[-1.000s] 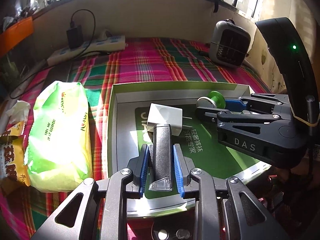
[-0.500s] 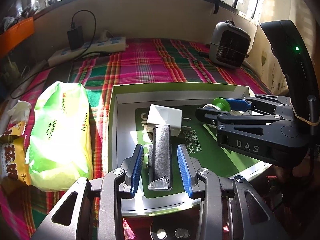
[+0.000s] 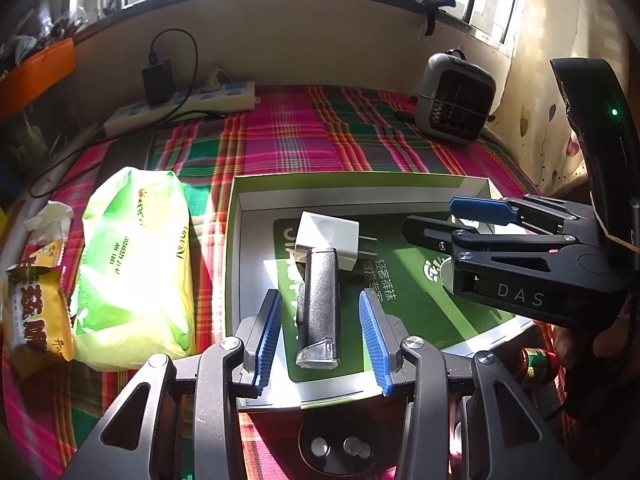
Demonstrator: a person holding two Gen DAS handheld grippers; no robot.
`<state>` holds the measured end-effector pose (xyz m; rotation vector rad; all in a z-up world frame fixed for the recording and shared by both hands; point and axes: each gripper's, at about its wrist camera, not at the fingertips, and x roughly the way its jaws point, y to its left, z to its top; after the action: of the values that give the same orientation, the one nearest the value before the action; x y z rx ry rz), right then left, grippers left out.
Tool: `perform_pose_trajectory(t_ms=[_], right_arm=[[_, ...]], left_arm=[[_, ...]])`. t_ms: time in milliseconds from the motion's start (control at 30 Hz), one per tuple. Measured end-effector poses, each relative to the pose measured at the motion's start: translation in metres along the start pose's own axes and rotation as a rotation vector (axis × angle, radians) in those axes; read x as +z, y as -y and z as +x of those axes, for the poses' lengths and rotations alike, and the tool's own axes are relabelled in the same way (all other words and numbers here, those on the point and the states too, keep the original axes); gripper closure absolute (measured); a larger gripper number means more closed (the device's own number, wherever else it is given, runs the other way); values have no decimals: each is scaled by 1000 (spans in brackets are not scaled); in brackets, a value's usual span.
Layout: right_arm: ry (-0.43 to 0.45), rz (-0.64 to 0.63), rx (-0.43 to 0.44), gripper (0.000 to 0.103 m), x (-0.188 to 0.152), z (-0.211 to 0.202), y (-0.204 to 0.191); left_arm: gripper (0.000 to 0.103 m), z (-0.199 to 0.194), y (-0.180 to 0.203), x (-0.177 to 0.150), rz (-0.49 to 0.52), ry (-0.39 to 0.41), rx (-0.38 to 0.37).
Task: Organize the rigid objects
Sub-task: 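Open the right tool to release the spool while the left tool releases the flashlight, then withdraw both open tools from the box back toward the remaining objects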
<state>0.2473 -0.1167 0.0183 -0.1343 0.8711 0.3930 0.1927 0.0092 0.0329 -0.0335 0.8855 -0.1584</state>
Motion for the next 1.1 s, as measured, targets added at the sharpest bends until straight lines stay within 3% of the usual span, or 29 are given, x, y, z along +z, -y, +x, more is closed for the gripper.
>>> perform_pose_trajectory(t_ms=[100, 667, 1100], right_arm=[[11, 14, 2, 45, -2, -6, 1], [100, 77, -14, 45, -26, -57, 6], [143, 176, -77, 45, -82, -103, 13]], left_arm=[[60, -6, 1, -1, 1, 6, -6], [59, -43, 1, -13, -4, 70, -13], [59, -64, -23, -43, -71, 90, -7]])
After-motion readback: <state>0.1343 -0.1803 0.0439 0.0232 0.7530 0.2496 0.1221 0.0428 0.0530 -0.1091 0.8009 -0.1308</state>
